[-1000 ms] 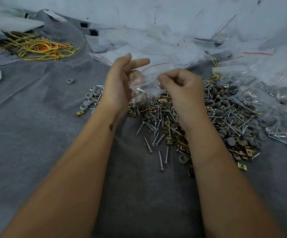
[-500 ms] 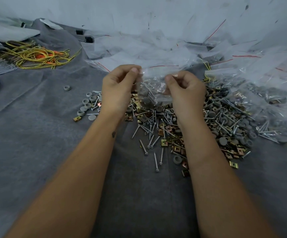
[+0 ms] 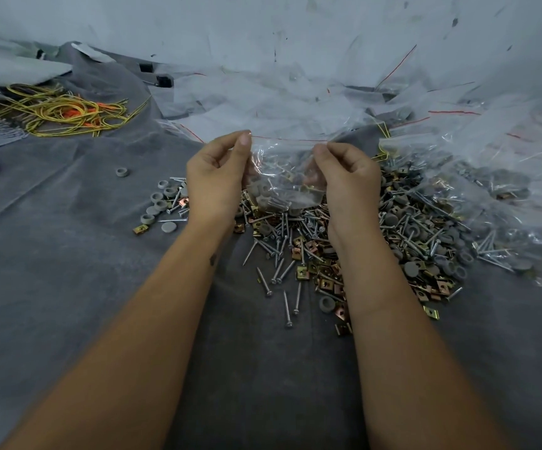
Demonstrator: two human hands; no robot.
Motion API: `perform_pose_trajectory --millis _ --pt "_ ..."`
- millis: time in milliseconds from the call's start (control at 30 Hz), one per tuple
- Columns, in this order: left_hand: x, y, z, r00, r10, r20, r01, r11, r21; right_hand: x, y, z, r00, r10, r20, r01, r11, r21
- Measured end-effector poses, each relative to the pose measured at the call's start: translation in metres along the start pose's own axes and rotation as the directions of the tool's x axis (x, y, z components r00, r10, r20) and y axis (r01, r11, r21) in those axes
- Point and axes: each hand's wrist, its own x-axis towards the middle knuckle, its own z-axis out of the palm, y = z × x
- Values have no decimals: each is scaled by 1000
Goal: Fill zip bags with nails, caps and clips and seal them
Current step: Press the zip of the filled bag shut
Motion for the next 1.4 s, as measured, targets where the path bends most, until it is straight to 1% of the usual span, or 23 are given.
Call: perform_pose_trajectory --millis 67,133,267,400,467,600,800,933,1033,1167,1300,1400 --pt "1 -2 -1 997 -67 22 68 997 -27 0 -1 -1 1000 20 -20 -19 999 43" --pt "1 -3 -2 994 -104 41 106 993 -58 0 -1 -2 999 21 -33 -19 998 54" --pt "3 -4 -3 990 -141 31 143 984 -109 0 -2 -1 999 -8 -40 11 998 67" --pt "4 -6 -5 986 -162 25 164 978 -126 0 -3 -2 999 -23 -42 24 999 40" --pt "5 -7 -5 988 -154 20 155 980 -126 0 -3 -1 1000 -13 -21 13 1000 6" --pt "5 -7 -5 993 -118 31 121 985 -127 0 -2 1 1000 1 -1 -1 1000 8" --pt "3 -4 -4 985 -146 88 153 985 -75 1 0 1 1000 -9 12 9 1000 -7" --pt "1 -3 -2 988 -130 89 138 986 -92 0 1 3 998 16 53 -16 1000 -4" --pt "1 -3 -2 988 -112 105 121 989 -90 0 3 4 998 3 59 -2 1000 -19" --pt "1 -2 -3 988 -106 113 114 991 -67 0 3 4 999 3 53 -3 1000 -2" --pt "0 -1 -3 989 -75 124 84 994 -66 -2 2 7 995 20 93 -22 999 23" --pt "-2 1 -3 986 -84 147 93 994 -59 -4 1 8 996 9 91 -13 999 39"
